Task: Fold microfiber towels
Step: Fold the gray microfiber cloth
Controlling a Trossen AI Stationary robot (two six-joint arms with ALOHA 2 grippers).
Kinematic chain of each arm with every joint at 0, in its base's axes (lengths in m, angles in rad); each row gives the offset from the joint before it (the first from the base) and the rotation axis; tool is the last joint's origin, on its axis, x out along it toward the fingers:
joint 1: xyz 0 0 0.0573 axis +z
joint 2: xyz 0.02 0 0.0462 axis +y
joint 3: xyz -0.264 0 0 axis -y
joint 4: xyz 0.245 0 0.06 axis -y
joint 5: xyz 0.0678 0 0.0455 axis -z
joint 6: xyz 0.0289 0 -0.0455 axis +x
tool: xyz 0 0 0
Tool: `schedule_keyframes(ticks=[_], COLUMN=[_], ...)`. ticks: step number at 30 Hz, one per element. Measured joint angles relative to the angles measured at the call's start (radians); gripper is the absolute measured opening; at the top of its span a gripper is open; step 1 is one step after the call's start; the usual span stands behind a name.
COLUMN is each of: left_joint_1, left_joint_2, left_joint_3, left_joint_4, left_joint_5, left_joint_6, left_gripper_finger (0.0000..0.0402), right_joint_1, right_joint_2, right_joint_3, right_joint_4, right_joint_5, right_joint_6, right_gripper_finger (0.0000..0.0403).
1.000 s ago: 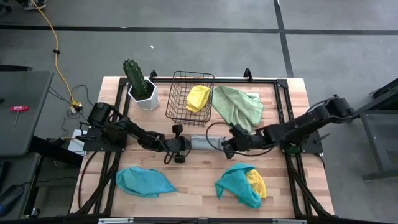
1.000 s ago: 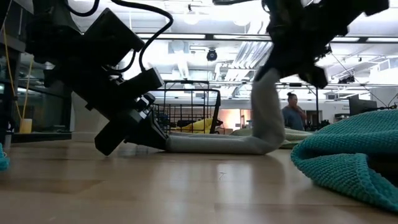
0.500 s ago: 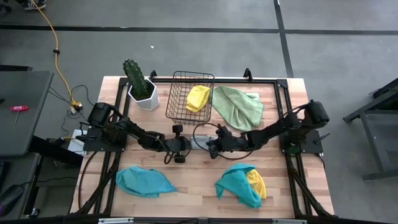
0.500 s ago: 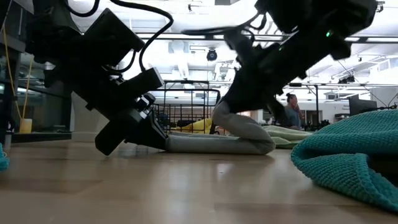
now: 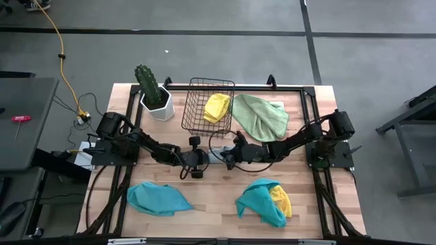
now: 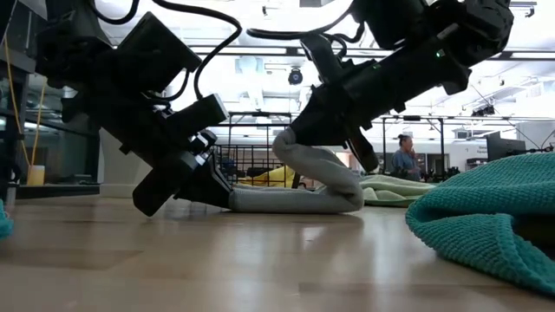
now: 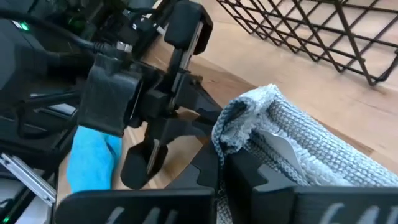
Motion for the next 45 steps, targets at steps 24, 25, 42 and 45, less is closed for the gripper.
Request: schedule_keyframes(ticks=[24,25,42,45], left_joint_1=[0.0,0.0,-0.042,-0.071], left_joint_2=[0.0,0.0,-0.161,-0.202], left_joint_3=[0.0,0.0,0.003,0.015], left_joint_4=[0.01,0.01,-0.135,-0.175], left_joint_5=[0.0,0.0,0.068,0.061], left_joint_6=[0.0,0.0,-0.034,-0.034], left_gripper_finger=[0.0,0.0,0.0,0.0], right_joint_1=[-0.002,-0.002,0.073,0.079], right_joint_2=[0.054,0.042,-0.077,-0.034], right_joint_3=[0.066,0.071,0.062,0.062], right_joint_4=[0.168,0.162,-0.412,-0.414], right_joint_5=[-0.029,-0.035,0.131,0.196], right_joint_6=[-0.259,-0.287,-0.446,-0.444], right_gripper_finger=[0.0183,0.0187,0.0193,0.0193])
